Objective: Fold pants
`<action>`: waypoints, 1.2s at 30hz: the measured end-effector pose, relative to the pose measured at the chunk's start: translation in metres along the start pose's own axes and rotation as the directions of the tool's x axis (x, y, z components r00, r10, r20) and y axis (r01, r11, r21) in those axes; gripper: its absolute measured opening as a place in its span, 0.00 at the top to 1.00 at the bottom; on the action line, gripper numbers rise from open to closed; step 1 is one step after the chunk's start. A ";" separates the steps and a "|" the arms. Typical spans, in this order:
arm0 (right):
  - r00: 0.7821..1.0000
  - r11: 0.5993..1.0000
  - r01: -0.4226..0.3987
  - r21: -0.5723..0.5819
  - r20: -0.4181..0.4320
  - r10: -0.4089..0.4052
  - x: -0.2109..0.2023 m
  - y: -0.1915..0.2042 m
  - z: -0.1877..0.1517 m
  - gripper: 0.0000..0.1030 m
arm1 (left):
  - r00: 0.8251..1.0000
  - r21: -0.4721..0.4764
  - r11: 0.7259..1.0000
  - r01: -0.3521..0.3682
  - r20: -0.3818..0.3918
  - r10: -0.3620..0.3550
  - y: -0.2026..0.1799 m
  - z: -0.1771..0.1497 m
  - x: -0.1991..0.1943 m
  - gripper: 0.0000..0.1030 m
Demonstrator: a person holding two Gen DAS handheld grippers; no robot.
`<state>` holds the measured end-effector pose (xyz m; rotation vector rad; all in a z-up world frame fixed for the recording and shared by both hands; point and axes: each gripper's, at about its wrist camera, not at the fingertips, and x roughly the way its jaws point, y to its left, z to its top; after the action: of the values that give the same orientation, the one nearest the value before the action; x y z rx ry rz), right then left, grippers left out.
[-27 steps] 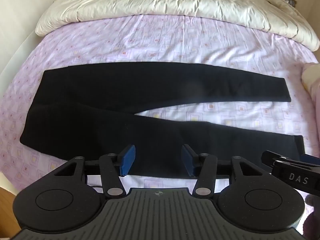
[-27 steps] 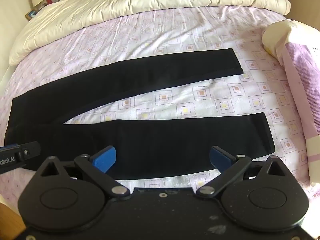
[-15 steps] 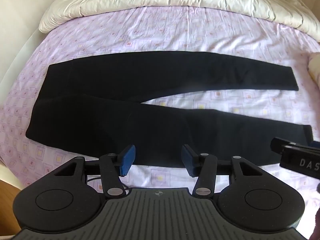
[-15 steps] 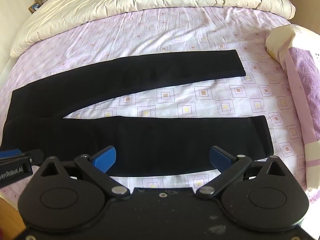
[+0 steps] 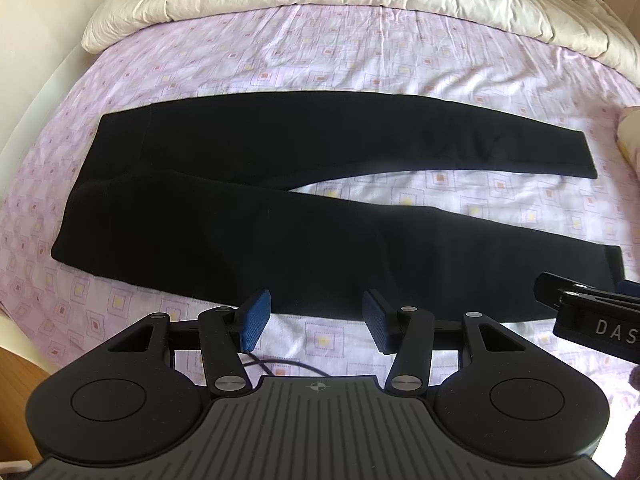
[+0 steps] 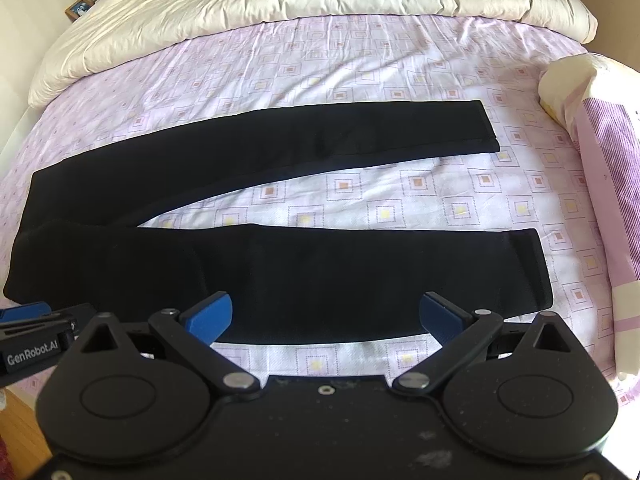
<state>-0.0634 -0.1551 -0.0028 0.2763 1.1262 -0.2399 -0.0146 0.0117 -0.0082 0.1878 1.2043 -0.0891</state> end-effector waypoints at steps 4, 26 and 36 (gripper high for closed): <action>1.000 1.000 -0.012 -0.017 -0.001 0.012 -0.001 0.003 0.000 0.00 | 1.000 -0.019 1.000 0.001 -0.002 -0.001 0.004 -0.002 0.001 0.52; 0.999 0.997 -0.039 -0.059 -0.008 0.039 0.000 0.006 -0.003 0.00 | 1.000 -0.054 0.998 0.014 -0.016 -0.015 0.015 -0.010 0.004 0.52; 0.999 0.998 -0.042 -0.041 -0.010 0.041 0.001 0.006 -0.005 0.00 | 1.000 -0.052 0.999 0.013 -0.016 -0.014 0.014 -0.010 0.005 0.52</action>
<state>-0.0651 -0.1477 -0.0049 0.2641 1.1320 -0.1787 -0.0197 0.0275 -0.0145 0.1350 1.2231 -0.0675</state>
